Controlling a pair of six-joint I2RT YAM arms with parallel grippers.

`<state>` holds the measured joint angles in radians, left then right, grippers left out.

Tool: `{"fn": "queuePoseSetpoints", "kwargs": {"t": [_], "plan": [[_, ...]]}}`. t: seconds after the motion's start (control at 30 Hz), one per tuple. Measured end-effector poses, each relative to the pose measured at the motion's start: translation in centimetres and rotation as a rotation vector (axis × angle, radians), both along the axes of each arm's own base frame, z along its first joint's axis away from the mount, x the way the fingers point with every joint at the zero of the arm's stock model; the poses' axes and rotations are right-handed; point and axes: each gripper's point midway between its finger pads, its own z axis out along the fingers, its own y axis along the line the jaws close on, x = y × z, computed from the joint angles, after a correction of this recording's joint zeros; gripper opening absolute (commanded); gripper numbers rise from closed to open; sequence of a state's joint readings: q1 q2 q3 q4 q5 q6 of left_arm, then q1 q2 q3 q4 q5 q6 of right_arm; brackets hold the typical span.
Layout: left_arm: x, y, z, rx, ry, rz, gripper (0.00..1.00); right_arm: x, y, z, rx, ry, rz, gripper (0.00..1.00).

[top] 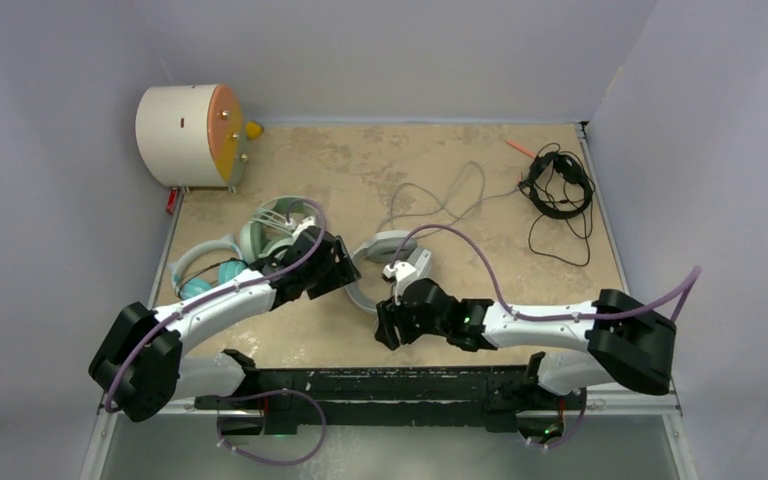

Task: Wrap the headphones
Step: Untie the headphones cable at the center of the board.

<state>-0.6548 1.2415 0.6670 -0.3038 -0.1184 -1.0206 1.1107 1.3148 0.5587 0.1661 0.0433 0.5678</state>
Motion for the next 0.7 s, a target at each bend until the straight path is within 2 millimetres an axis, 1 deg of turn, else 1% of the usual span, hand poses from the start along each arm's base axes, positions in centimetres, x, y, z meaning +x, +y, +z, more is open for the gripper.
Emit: {"fn": "queuePoseSetpoints", "kwargs": {"t": [0.13, 0.2, 0.23, 0.3, 0.37, 0.43, 0.5, 0.6, 0.7], "plan": [[-0.5, -0.2, -0.6, -0.031, 0.029, 0.019, 0.64, -0.5, 0.8, -1.5, -0.037, -0.040, 0.039, 0.65], [-0.7, -0.3, -0.9, -0.045, 0.045, 0.029, 0.63, -0.6, 1.1, -2.5, -0.065, -0.050, 0.053, 0.62], [-0.8, -0.4, -1.0, -0.053, 0.052, 0.032, 0.63, -0.5, 1.2, -2.9, -0.080, -0.061, 0.056, 0.59], [-1.0, -0.4, -1.1, -0.062, 0.062, 0.042, 0.63, -0.3, 2.3, -2.8, -0.071, -0.083, 0.066, 0.49], [-1.1, -0.5, -1.1, -0.071, 0.070, 0.050, 0.63, -0.1, 2.9, -2.9, -0.080, -0.096, 0.069, 0.30], [-1.1, -0.6, -1.1, -0.081, 0.077, 0.056, 0.62, -0.1, 3.0, -2.9, -0.091, -0.098, 0.071, 0.16], [-1.2, -0.7, -1.1, -0.092, 0.086, 0.058, 0.61, 0.1, 2.9, -2.2, -0.094, -0.105, 0.055, 0.00], [-1.7, -0.9, -1.6, -0.104, 0.101, 0.062, 0.59, 0.4, 2.8, 0.1, -0.071, -0.119, 0.030, 0.00], [-2.3, -1.0, -2.3, -0.106, 0.122, 0.067, 0.57, 1.0, 2.9, 3.8, -0.025, -0.157, -0.001, 0.00]]}}
